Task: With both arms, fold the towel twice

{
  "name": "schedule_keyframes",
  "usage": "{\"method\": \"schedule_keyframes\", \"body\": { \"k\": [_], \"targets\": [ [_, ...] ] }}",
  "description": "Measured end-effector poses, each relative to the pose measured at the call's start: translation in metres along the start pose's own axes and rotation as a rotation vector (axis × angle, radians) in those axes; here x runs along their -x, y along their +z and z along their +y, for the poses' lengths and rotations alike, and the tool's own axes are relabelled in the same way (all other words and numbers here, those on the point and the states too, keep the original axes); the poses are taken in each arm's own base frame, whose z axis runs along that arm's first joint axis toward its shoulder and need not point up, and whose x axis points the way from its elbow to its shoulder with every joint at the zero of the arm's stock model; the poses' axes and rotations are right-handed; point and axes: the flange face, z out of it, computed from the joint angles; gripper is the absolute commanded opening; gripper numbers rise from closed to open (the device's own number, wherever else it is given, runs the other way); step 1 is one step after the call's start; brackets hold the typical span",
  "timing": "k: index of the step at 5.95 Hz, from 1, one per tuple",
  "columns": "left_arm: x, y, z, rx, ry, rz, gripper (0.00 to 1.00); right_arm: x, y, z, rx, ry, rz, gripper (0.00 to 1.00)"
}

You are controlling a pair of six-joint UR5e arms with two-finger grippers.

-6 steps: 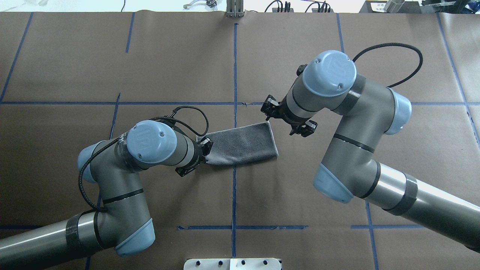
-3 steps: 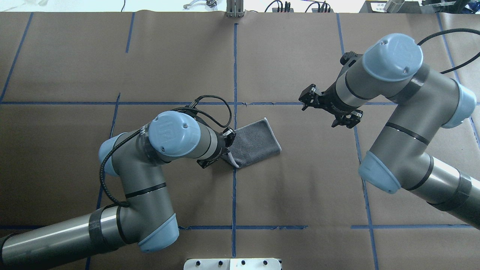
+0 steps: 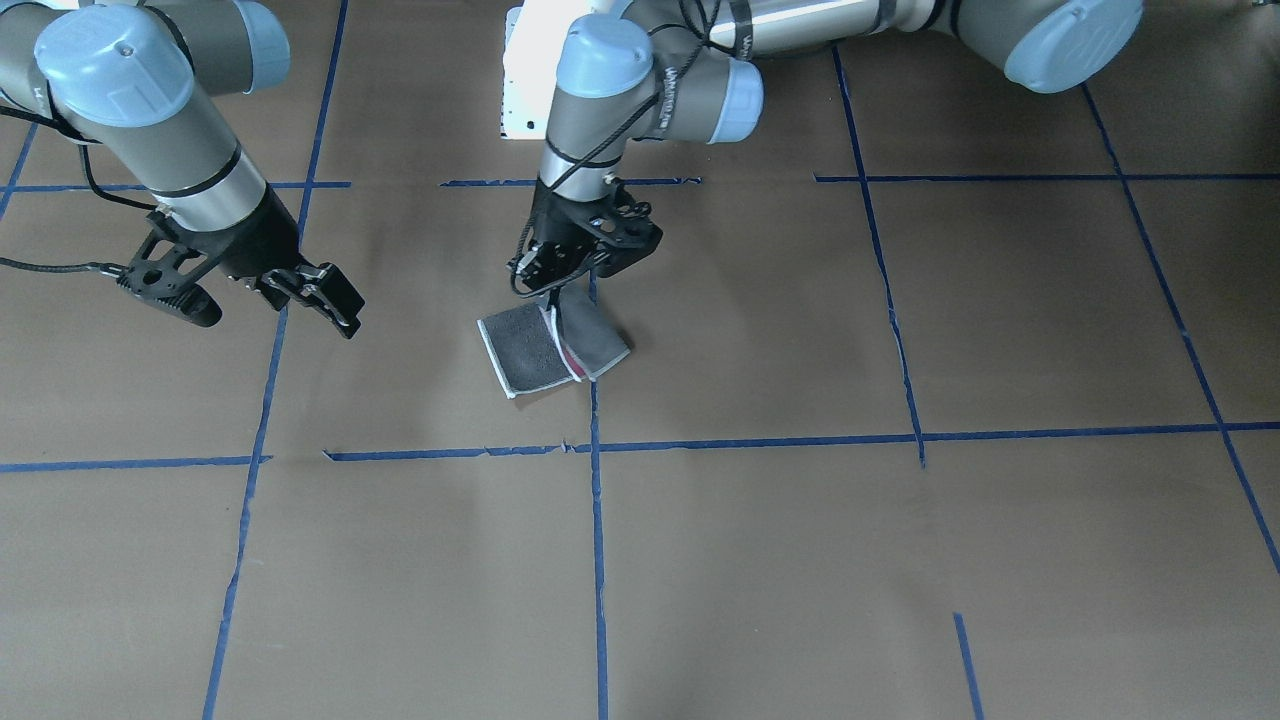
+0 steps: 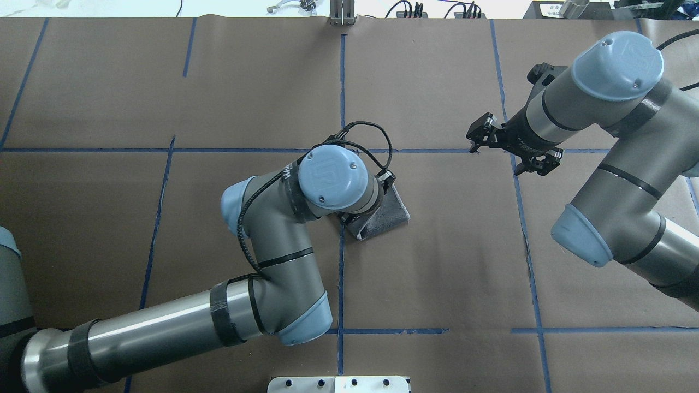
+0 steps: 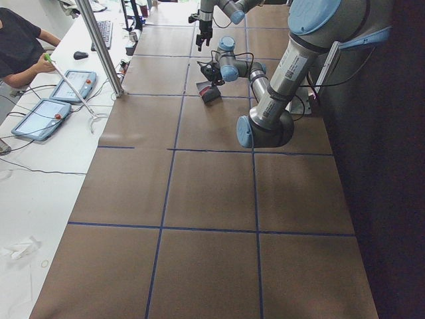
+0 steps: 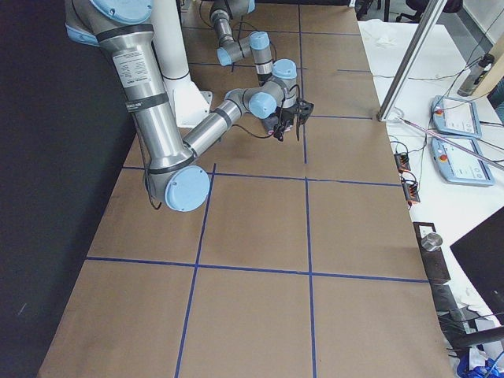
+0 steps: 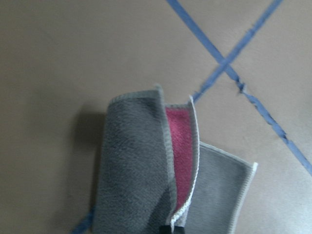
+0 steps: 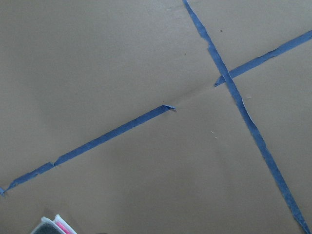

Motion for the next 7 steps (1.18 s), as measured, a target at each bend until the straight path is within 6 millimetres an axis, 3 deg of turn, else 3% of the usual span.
{"method": "schedule_keyframes", "body": {
  "k": [1, 2, 4, 5, 6, 7],
  "targets": [
    [-0.019, 0.007, 0.010, -0.017, 0.004, 0.001, 0.37, -0.002, -0.001, -0.001, 0.000, -0.005, -0.001, 1.00],
    [-0.031, 0.012, 0.022, -0.021, 0.010, 0.004, 0.99, -0.002, -0.002, -0.001, 0.000, -0.007, -0.002, 1.00],
    [-0.030, 0.020, 0.039, -0.008, 0.065, 0.034, 1.00, -0.004, -0.004, -0.001, -0.003, -0.008, -0.004, 1.00],
    [-0.031, 0.014, 0.042, 0.001, 0.084, 0.056, 1.00, -0.007, -0.005, 0.001, -0.003, -0.009, -0.005, 1.00],
    [-0.024, -0.004, 0.034, 0.013, 0.092, 0.089, 1.00, -0.014, -0.010, 0.002, -0.003, -0.019, -0.006, 1.00],
    [-0.001, -0.028, 0.015, 0.020, 0.133, 0.125, 1.00, -0.027, -0.016, -0.003, -0.006, -0.051, -0.005, 1.00]
  ]
}}
